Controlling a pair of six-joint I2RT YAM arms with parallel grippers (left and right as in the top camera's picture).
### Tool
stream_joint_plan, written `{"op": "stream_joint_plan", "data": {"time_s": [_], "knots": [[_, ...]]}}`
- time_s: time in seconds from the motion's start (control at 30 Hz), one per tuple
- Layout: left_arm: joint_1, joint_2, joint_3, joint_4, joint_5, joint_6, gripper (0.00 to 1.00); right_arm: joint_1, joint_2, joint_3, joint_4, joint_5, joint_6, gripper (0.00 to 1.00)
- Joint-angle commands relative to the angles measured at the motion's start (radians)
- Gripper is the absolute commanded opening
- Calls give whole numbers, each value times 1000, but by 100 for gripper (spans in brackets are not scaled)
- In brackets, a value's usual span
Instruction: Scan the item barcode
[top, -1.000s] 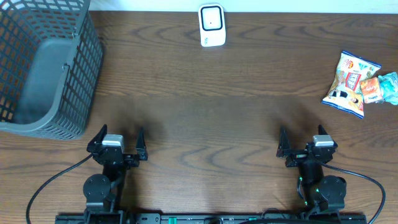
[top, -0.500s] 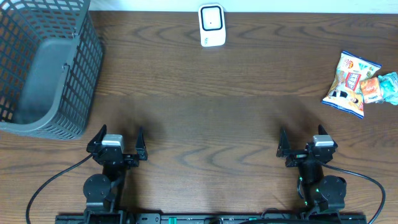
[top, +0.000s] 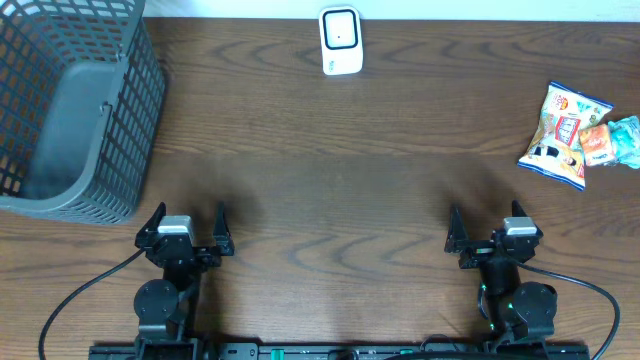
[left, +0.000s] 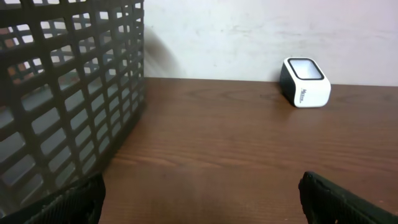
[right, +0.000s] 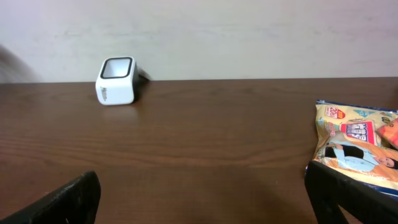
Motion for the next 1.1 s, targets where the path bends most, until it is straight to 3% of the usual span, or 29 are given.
{"op": "stream_joint_plan", "data": {"time_s": [0.0, 0.27, 1.07], "knots": [[5, -9, -16, -43, -14, -17, 98, -3, -6, -3, -2, 2, 10, 99], [5, -9, -16, -42, 8, 28, 98, -3, -6, -3, -2, 2, 10, 99], [5, -6, -16, -35, 6, 13, 98, -3, -6, -3, -2, 1, 10, 99]]}}
